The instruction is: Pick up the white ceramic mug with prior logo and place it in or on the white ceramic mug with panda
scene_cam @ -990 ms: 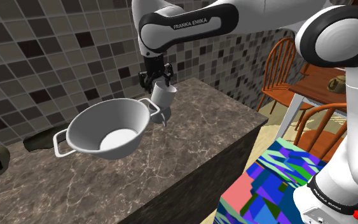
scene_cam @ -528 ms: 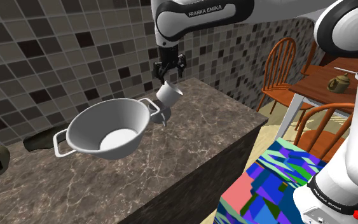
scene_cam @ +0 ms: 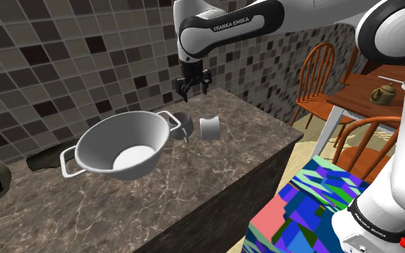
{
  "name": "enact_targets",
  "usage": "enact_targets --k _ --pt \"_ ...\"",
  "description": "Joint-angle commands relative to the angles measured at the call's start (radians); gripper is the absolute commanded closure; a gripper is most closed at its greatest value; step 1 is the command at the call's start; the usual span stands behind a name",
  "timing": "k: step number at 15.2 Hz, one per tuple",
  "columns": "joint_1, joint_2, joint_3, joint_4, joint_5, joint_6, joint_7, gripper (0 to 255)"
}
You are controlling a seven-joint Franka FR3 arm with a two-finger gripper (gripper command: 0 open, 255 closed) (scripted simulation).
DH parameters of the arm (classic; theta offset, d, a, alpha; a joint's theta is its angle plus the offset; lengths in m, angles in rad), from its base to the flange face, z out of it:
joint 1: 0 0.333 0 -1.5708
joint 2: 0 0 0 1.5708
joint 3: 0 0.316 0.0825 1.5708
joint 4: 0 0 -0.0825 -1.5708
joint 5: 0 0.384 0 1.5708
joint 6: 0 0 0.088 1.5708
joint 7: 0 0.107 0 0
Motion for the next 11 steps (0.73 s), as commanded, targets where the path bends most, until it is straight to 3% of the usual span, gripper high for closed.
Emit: enact_targets --k 1,5,6,11 --pt "0.0 0.0 0.0 -0.003 0.0 0.003 0.0 0" --pt "0.0 0.0 0.0 -0.003 0.0 0.003 0.0 0" --pt "0.0 0.0 0.0 -0.003 0.0 0.003 0.0 255" --pt "0.0 0.0 0.0 -0.003 0.0 0.003 0.0 255"
